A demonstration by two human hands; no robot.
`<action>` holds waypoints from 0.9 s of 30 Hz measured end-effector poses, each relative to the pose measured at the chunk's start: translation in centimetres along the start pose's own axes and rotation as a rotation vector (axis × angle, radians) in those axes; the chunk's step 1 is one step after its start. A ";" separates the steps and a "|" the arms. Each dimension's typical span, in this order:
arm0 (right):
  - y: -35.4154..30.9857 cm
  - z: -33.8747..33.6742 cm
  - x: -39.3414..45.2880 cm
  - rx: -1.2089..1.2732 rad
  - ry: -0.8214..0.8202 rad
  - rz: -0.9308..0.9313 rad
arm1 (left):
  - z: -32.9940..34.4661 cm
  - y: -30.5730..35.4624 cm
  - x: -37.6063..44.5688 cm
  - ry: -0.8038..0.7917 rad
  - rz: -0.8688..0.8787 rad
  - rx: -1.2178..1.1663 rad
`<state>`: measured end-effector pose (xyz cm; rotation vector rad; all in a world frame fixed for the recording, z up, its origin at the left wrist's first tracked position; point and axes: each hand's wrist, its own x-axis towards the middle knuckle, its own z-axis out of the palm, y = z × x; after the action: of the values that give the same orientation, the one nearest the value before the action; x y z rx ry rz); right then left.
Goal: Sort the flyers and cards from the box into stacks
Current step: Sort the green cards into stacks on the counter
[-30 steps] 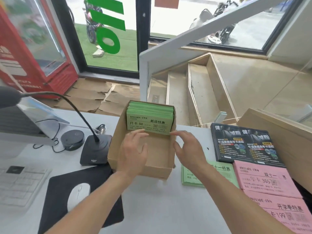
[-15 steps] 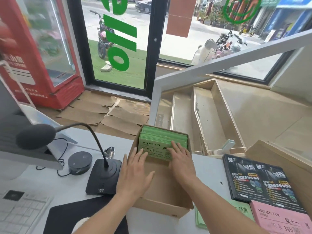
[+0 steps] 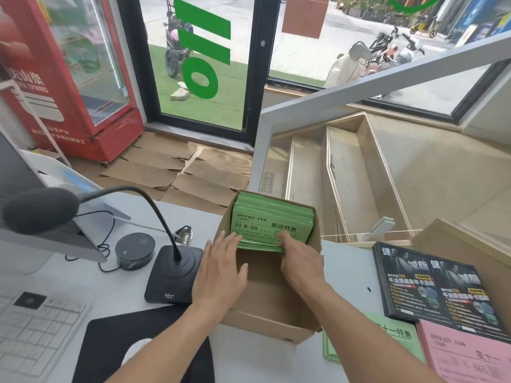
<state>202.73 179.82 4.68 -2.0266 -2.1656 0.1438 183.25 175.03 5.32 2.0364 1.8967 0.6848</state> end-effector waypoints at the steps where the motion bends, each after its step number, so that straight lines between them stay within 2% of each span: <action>1: 0.0 0.1 0.0 0.000 -0.007 0.001 | 0.0 0.0 0.0 0.001 0.000 0.001; 4: 0.0 0.3 -0.1 0.042 0.030 -0.009 | -0.1 0.0 -0.1 0.001 0.001 0.006; 8: 0.1 0.6 0.5 0.051 0.291 -0.071 | 0.0 0.0 -0.1 -0.005 0.004 0.013; 10: 0.2 0.6 0.8 0.044 0.335 -0.090 | 0.0 0.1 -0.1 -0.002 0.004 0.015; 19: -0.2 -0.1 1.3 0.094 0.296 -0.088 | -0.2 0.3 -0.2 -0.018 0.004 0.044; 27: 0.1 -0.4 3.2 0.040 0.267 -0.104 | -0.3 0.3 -0.2 -0.018 0.004 0.042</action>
<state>202.71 182.95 5.25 -1.7913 -2.0760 -0.0918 183.38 174.82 5.69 2.0649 1.9134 0.6307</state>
